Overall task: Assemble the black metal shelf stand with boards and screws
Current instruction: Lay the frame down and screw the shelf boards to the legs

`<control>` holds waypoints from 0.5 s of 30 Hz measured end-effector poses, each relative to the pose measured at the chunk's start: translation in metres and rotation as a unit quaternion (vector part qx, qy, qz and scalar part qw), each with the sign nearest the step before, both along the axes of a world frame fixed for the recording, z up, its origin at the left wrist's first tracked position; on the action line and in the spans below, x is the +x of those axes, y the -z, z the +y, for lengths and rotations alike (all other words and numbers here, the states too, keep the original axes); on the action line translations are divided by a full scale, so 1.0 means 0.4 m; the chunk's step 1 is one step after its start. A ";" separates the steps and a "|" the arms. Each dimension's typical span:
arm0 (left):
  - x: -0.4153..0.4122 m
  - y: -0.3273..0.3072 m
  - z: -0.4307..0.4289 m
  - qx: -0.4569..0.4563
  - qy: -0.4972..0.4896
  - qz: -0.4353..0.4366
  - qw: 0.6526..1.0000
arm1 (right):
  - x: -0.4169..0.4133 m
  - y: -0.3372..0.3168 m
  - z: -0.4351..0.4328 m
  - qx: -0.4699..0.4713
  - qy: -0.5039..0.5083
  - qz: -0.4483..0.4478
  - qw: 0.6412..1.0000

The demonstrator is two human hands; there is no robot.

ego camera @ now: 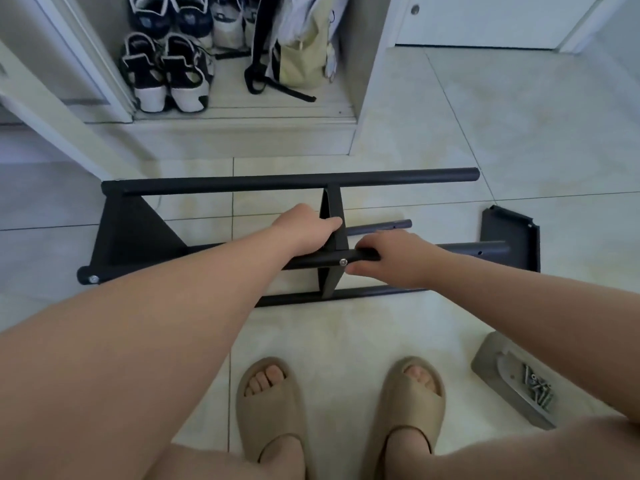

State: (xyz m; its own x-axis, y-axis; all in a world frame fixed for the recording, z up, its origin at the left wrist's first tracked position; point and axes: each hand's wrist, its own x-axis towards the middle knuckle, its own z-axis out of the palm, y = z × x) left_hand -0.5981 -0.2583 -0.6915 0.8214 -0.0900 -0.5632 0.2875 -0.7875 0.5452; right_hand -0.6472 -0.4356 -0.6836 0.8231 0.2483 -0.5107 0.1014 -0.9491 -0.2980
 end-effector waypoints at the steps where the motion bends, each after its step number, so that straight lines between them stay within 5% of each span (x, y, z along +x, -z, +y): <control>1: 0.004 0.011 -0.002 -0.001 0.014 0.004 1.000 | 0.005 0.008 0.005 0.020 0.008 0.004 1.000; 15: 0.002 0.027 -0.016 -0.029 0.067 0.027 0.997 | -0.003 0.037 -0.004 0.022 -0.016 -0.038 0.999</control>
